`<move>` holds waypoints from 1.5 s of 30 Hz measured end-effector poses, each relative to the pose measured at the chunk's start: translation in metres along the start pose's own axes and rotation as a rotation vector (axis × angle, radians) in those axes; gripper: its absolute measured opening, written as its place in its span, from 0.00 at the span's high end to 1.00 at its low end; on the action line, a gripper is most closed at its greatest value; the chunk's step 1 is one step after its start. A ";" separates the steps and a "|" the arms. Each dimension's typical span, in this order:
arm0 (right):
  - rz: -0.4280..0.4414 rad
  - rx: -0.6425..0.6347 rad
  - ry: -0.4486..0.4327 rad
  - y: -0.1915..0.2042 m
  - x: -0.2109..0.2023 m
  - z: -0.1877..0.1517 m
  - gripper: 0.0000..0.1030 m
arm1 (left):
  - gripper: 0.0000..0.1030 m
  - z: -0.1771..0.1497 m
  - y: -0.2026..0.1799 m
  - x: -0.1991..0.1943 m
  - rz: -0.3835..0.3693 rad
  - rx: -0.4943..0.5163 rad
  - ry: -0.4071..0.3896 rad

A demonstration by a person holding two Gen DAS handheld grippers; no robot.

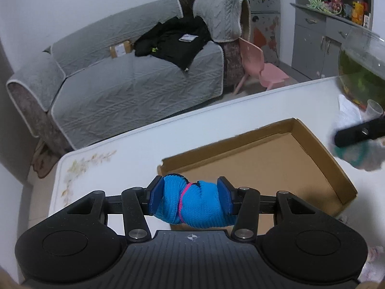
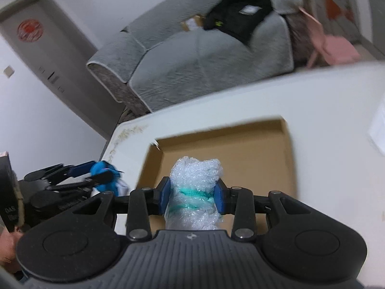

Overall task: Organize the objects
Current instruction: 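Carry both bundles into the cardboard tray and open both tools, then grasp the white knit sock with the left tool while the right grasps a striped bubble-wrap roll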

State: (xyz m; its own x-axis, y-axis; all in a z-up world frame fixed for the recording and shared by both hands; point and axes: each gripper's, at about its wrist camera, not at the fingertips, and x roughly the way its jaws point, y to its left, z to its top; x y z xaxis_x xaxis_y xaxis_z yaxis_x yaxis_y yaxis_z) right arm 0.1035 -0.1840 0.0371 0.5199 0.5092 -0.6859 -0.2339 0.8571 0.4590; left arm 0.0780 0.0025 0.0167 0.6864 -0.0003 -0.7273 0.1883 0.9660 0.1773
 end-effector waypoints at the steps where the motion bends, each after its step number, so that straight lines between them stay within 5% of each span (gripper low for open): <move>1: -0.003 -0.032 0.003 0.007 0.012 0.011 0.67 | 0.47 0.003 -0.002 0.008 -0.003 0.017 -0.003; 7: -0.009 -0.144 0.045 0.019 0.088 0.046 0.67 | 0.47 0.005 -0.009 0.063 -0.031 0.134 -0.007; 18: -0.093 -0.220 0.160 0.008 0.181 0.045 0.67 | 0.47 -0.018 -0.011 0.126 -0.054 0.258 0.036; 24: -0.126 -0.208 0.200 0.015 0.189 0.044 0.66 | 0.45 -0.020 -0.012 0.135 -0.071 0.263 0.040; 27: -0.138 -0.205 0.204 0.016 0.190 0.043 0.64 | 0.40 -0.019 -0.013 0.137 -0.062 0.258 0.035; 29: -0.143 -0.197 0.216 0.015 0.193 0.043 0.63 | 0.28 -0.019 -0.014 0.138 -0.054 0.256 0.038; 35: -0.153 -0.198 0.216 0.017 0.186 0.042 0.55 | 0.25 -0.017 -0.014 0.137 -0.046 0.241 0.037; 45: -0.212 -0.174 0.232 0.029 0.154 0.051 0.38 | 0.16 -0.007 0.004 0.102 -0.012 0.009 0.127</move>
State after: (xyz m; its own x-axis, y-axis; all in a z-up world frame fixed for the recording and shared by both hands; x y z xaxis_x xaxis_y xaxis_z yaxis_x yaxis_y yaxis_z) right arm 0.2182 -0.0848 -0.0263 0.3761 0.3056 -0.8747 -0.2880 0.9358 0.2031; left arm 0.1441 0.0076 -0.0613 0.5897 0.0214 -0.8074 0.2028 0.9637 0.1736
